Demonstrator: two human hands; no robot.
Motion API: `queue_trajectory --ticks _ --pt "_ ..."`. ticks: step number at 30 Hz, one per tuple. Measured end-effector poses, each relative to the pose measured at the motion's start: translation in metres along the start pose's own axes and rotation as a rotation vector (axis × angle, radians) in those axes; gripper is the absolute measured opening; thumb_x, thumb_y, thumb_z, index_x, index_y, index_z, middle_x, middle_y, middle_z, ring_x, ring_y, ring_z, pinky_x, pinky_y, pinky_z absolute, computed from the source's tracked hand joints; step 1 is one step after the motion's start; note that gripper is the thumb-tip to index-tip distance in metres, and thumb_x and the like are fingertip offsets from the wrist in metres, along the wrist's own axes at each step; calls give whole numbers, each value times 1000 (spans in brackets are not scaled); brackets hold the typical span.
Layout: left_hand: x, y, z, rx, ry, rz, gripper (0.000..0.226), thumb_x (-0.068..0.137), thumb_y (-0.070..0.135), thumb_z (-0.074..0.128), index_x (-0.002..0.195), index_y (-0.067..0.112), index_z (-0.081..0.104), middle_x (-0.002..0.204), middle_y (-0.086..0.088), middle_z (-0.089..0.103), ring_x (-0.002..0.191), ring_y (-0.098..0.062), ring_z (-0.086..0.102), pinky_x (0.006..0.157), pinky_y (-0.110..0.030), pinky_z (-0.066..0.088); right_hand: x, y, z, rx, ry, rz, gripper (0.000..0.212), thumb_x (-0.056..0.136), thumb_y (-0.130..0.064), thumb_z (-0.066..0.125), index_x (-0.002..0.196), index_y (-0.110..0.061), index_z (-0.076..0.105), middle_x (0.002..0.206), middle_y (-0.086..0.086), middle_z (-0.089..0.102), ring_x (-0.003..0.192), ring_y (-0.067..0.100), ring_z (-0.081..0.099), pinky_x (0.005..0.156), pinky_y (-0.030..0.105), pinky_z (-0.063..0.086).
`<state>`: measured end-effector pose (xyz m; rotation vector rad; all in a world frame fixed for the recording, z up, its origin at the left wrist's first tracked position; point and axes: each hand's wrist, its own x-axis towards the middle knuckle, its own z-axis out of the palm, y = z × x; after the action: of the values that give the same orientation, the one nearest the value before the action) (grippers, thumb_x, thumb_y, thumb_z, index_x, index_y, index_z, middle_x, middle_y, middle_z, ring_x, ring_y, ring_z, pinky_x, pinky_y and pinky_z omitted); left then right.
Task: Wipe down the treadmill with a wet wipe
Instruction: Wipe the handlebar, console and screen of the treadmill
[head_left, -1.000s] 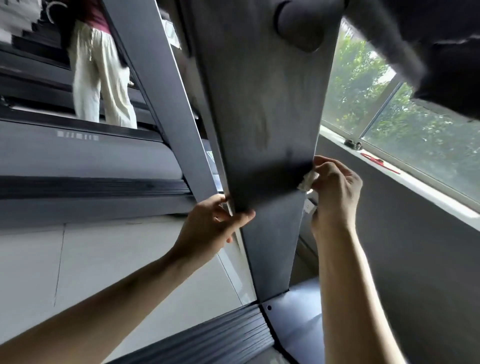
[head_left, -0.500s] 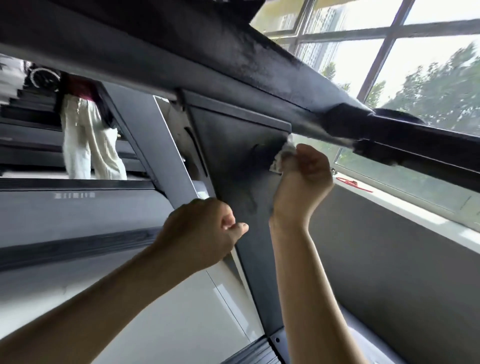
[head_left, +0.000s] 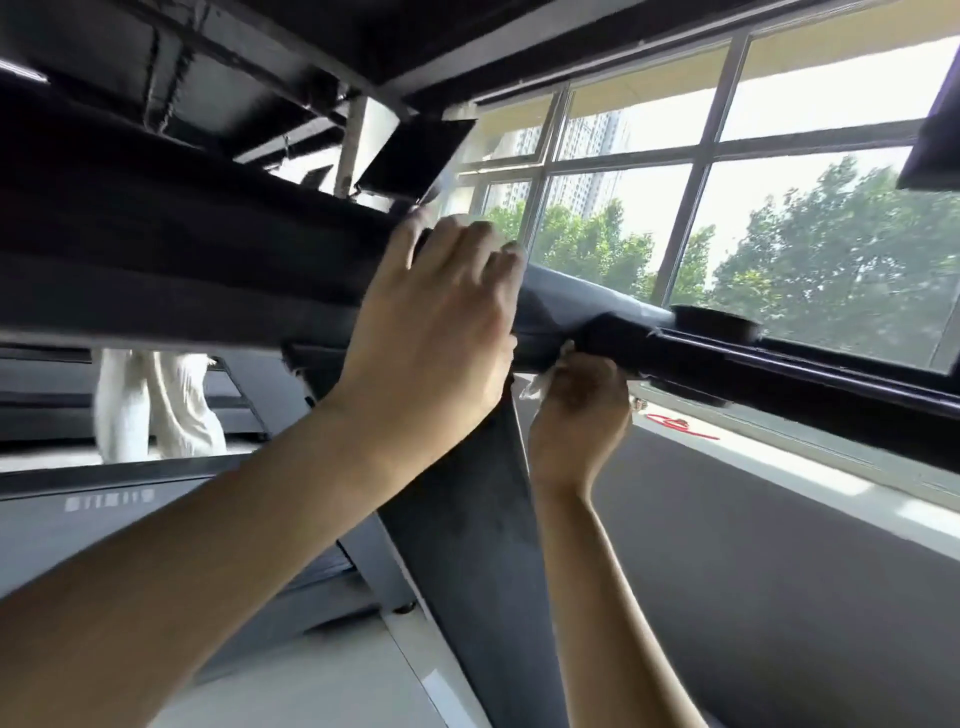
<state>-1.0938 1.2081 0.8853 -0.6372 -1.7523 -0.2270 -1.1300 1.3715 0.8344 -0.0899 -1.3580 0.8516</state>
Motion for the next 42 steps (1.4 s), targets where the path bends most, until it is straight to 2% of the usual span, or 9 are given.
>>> queue_trajectory --ticks 2,5,8,13,18,24,28,34,42 --pt "15 -7 -4 96 -126 -69 71 84 49 71 137 6 53 130 -12 63 127 -34 54 124 -54 18 0 -31 8 90 -55 -169 13 87 5 67 84 -7 72 83 2 66 73 6 59 68 15 44" --pt "20 -13 -5 158 -150 -78 58 83 49 71 122 10 59 120 -9 65 119 -33 56 117 -50 25 4 -49 15 125 -165 -378 11 92 5 64 94 -2 73 90 5 66 78 8 57 73 11 42" --pt "21 -10 -7 200 -226 -106 75 72 63 78 120 9 60 117 -10 64 114 -34 56 109 -49 29 29 -12 2 -34 -159 -403 12 95 4 60 97 0 71 91 8 62 80 22 60 71 17 42" --pt "31 1 -13 217 -338 -181 75 70 55 82 124 8 58 118 -9 62 111 -35 56 101 -48 33 59 -23 -7 -157 -267 -256 11 93 2 62 89 -5 69 87 6 61 75 18 54 65 22 37" --pt "56 6 -33 191 -574 -249 68 75 51 79 125 11 58 118 -7 61 112 -34 56 95 -47 35 76 -42 -13 -117 -545 -251 15 92 6 58 96 -4 69 93 8 62 83 27 62 75 30 47" --pt "88 2 -50 141 -831 -265 63 77 42 81 125 8 58 116 -11 60 108 -35 55 93 -48 39 123 -58 -3 -455 -624 174 14 78 5 62 84 -8 63 86 11 59 72 34 58 62 28 25" --pt "111 -7 -61 53 -932 -272 52 76 37 82 115 10 61 109 -8 61 101 -33 56 87 -47 44 148 -84 -12 -486 -821 349 6 84 -4 66 81 -10 67 88 7 65 79 32 63 69 31 36" --pt "152 -2 -47 -85 -1083 -315 46 78 46 76 113 18 68 110 -4 64 101 -31 61 90 -45 48 217 -75 -60 -669 -763 366 8 86 -4 64 82 -10 68 90 8 65 79 34 62 70 38 44" --pt "184 72 -2 -446 -1067 -519 26 90 35 71 111 21 70 109 4 66 107 -21 58 89 -37 50 201 -45 -68 -566 -1266 166 35 79 4 62 106 -16 73 96 2 59 86 27 54 76 36 48"
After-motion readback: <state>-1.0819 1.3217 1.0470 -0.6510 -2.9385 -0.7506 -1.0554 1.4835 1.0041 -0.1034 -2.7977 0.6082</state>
